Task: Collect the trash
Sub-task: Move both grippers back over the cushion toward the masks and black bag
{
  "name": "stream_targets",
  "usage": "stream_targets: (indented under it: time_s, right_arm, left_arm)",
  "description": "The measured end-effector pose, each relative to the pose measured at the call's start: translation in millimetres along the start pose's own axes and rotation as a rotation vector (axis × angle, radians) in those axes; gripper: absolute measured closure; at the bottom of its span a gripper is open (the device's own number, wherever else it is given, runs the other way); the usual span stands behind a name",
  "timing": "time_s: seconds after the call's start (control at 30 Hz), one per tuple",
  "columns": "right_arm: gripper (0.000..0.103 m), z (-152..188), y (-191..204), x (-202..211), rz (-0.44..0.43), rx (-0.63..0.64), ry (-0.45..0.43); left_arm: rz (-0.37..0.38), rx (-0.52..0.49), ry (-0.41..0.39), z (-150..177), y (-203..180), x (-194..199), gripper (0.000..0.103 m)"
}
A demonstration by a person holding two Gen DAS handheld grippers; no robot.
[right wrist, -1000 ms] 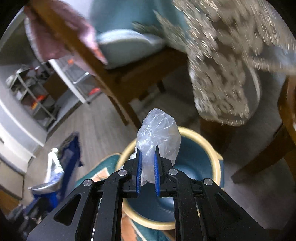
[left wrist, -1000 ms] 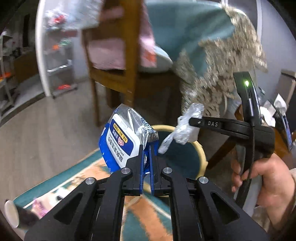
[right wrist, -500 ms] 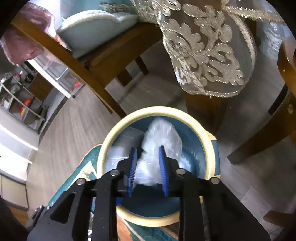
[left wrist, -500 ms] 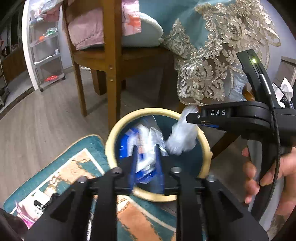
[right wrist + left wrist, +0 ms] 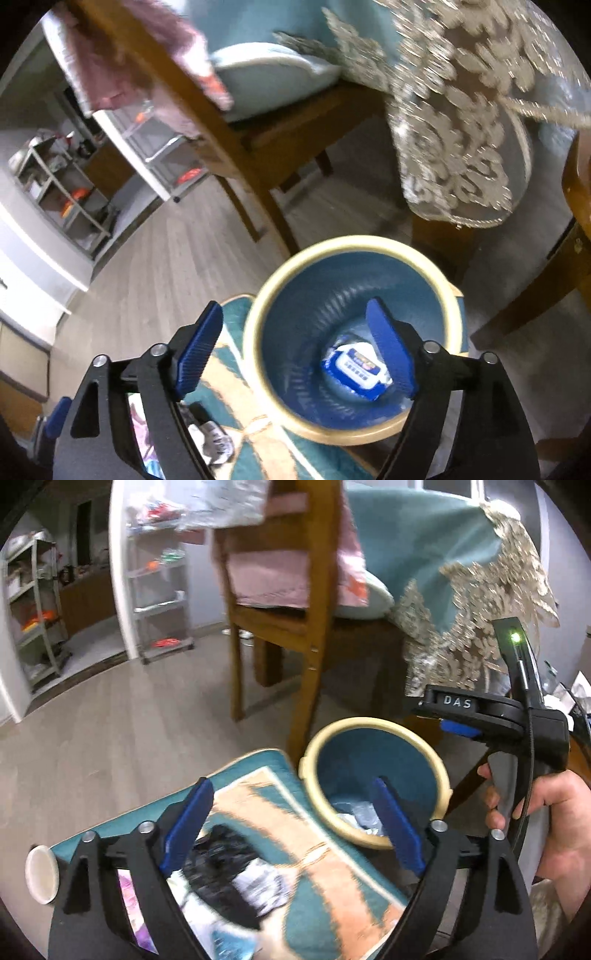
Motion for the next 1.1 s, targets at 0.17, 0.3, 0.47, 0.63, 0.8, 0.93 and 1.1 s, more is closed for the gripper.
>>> stream_targets:
  time_s: [0.17, 0.3, 0.47, 0.63, 0.8, 0.93, 1.1]
  right_arm:
    - [0.016, 14.9, 42.7, 11.1, -0.022, 0.122, -0.026]
    - [0.012, 29.9, 65.2, 17.3, -0.046, 0.195, -0.035]
    - [0.01, 54.2, 96.3, 16.2, -0.069, 0.302, -0.019]
    - [0.009, 84.5, 124.4, 11.8, -0.078, 0.425, 0.011]
    - [0.008, 114.3, 146.9, 1.3, -0.089, 0.511, 0.057]
    - [0.008, 140.2, 160.9, -15.6, -0.098, 0.56, 0.126]
    - [0.008, 165.6, 164.4, -41.3, -0.066, 0.593, 0.227]
  left_arm:
    - [-0.072, -0.013, -0.016, 6.1, 31.7, 41.1, 0.008]
    - [-0.138, -0.004, -0.022, 14.9, 67.1, 70.8, 0.007]
    - [-0.246, 0.07, -0.02, 41.8, 120.4, 91.2, 0.006]
    - [-0.274, 0.227, -0.003, 76.2, 164.5, 90.2, 0.006]
    - [-0.299, 0.22, 0.007, 90.5, 184.5, 90.9, 0.006]
    - [-0.288, 0.236, 0.027, 97.9, 192.9, 82.9, 0.006]
    - [-0.255, 0.226, 0.094, 113.9, 184.8, 59.1, 0.006]
Point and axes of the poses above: each gripper's, at about its wrist camera, not at the fingertips, and x roughly against the way its jaws point, y to its left, z to its underside, the point moved 6 cm from there along -x, roughly the way its jaws point, and after that the axes turned 6 degrees about -x, right-handed, at the moved point
